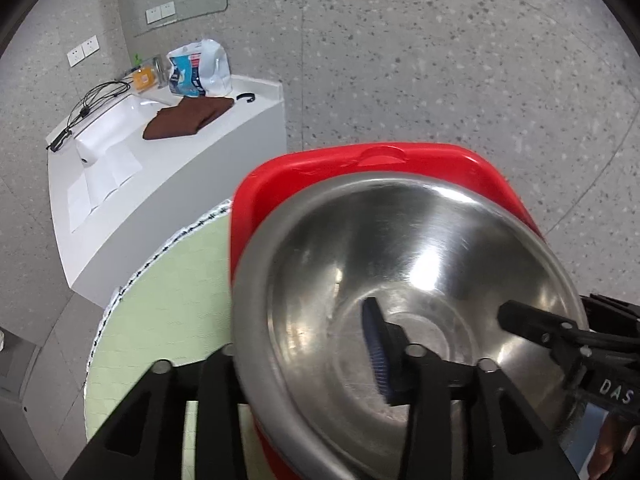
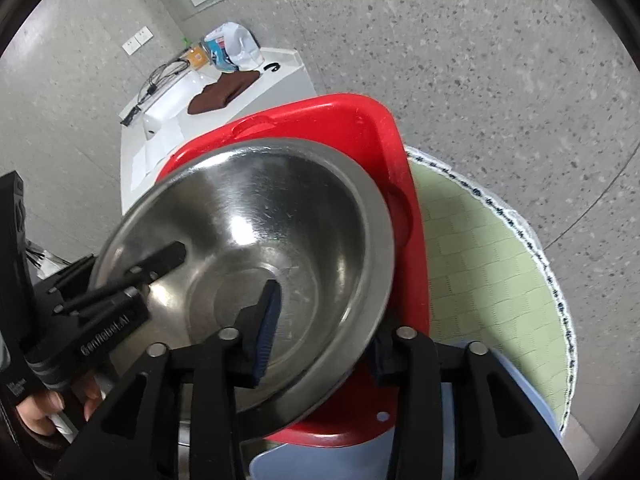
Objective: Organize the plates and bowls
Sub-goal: 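Lift the large steel bowl with both grippers and lower it into the red basin, then close both grippers on the edge of the light blue plate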
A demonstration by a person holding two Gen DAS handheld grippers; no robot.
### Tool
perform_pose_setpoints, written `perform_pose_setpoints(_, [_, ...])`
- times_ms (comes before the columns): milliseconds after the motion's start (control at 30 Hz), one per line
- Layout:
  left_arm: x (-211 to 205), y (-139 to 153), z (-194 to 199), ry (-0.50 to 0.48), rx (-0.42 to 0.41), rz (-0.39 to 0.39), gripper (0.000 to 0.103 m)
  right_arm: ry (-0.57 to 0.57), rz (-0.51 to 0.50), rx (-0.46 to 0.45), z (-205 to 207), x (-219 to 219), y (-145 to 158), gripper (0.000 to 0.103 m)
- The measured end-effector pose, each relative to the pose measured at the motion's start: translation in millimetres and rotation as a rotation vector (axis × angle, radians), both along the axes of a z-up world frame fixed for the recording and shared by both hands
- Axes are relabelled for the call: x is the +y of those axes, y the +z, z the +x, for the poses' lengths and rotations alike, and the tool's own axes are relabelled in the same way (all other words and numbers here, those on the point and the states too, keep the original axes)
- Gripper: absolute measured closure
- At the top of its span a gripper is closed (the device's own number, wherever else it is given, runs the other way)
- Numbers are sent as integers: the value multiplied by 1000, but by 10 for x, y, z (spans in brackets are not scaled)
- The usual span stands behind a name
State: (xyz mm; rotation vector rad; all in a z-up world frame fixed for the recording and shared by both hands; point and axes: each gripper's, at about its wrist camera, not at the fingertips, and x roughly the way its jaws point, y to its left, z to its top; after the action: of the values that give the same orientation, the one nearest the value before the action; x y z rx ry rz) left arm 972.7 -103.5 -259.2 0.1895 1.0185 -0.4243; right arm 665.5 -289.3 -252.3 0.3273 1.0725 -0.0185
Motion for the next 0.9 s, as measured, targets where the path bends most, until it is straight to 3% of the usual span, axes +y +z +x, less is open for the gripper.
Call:
perform_pose_setpoints(67, [-26,1,-43,-4,14,-18,46,3,9,-5,-19,26,42,49])
perform_pose_setpoints(133, [-8,37,-86,4,18,-18,42,6,25,-16,-53,45,98,34])
perform_pose_setpoints(200, [13,109,-138,6,3,-19,29,-11,-3,-30,-90,51,168,25])
perform_pose_setpoints(300, [85,253,-226,16,-54,-12,16,-28,1,-60,-175,37,285,25])
perform_pose_setpoints(533, [255,551,-657,70,-164,-24,13,-89,-46,-131,-686,-136,582,23])
perform_pose_setpoints(667, [184,695,-1157,6,-214,-73,7,-177,-100,-166,-1175,-359,703,19])
perform_pose_setpoints(900, [-135,532,-1749,-131,-139,-71,5,-322,-133,-139,-1868,-686,524,19])
